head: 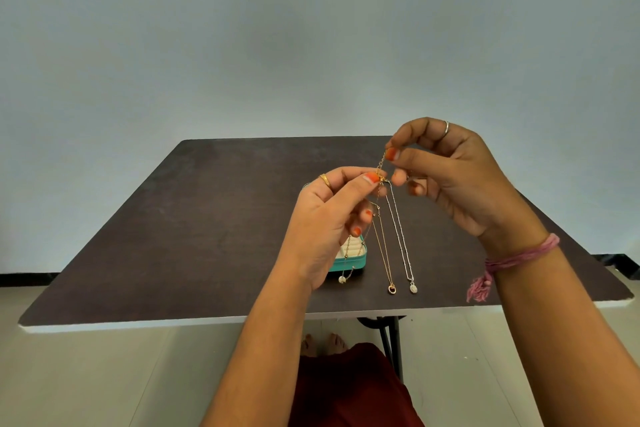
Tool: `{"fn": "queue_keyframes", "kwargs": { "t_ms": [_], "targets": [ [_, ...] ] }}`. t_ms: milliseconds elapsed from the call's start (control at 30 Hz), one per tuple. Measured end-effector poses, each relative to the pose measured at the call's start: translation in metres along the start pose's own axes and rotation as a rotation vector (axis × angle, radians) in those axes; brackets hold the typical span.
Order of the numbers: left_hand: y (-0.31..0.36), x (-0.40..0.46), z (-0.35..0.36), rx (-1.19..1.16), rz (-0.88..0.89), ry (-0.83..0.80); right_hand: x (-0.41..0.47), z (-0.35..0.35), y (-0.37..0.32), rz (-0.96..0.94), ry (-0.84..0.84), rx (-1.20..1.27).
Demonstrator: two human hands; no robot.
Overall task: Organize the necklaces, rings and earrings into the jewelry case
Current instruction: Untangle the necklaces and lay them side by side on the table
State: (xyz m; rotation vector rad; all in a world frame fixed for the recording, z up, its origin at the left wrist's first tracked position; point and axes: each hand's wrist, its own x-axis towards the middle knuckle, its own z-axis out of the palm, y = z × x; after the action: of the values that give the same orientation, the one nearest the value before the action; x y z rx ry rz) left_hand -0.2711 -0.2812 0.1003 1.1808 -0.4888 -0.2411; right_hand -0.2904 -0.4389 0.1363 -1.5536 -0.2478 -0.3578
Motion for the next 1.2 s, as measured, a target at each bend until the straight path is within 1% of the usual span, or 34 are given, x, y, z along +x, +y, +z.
{"fn": "queue_keyframes", "kwargs": {
  "t_ms": [67, 133, 200, 400, 567, 767, 1200],
  "targets": [
    [0.000, 0.000, -0.002, -0.001, -0.008, 0.007, 0.000, 0.000, 0.002, 0.035, 0.006, 0.041],
    [0.000, 0.000, -0.003, 0.008, -0.009, 0.020, -0.001, 0.000, 0.005, 0.038, 0.008, 0.008],
    [0.001, 0.000, -0.004, 0.017, -0.004, 0.039, -0.004, -0.001, 0.008, 0.016, -0.007, -0.067],
    [0.000, 0.000, -0.005, 0.010, -0.010, 0.073, -0.012, -0.005, 0.009, -0.090, -0.139, -0.333],
    [-0.002, 0.000, -0.006, -0.027, -0.033, 0.074, -0.013, -0.010, 0.011, -0.108, -0.137, -0.478],
    [-0.004, -0.001, -0.009, -0.005, -0.040, 0.037, -0.013, -0.009, 0.011, -0.157, -0.071, -0.479],
    [-0.007, -0.001, -0.017, 0.126, -0.031, -0.029, -0.009, -0.008, 0.014, -0.118, -0.161, -0.469]
  ]
}}
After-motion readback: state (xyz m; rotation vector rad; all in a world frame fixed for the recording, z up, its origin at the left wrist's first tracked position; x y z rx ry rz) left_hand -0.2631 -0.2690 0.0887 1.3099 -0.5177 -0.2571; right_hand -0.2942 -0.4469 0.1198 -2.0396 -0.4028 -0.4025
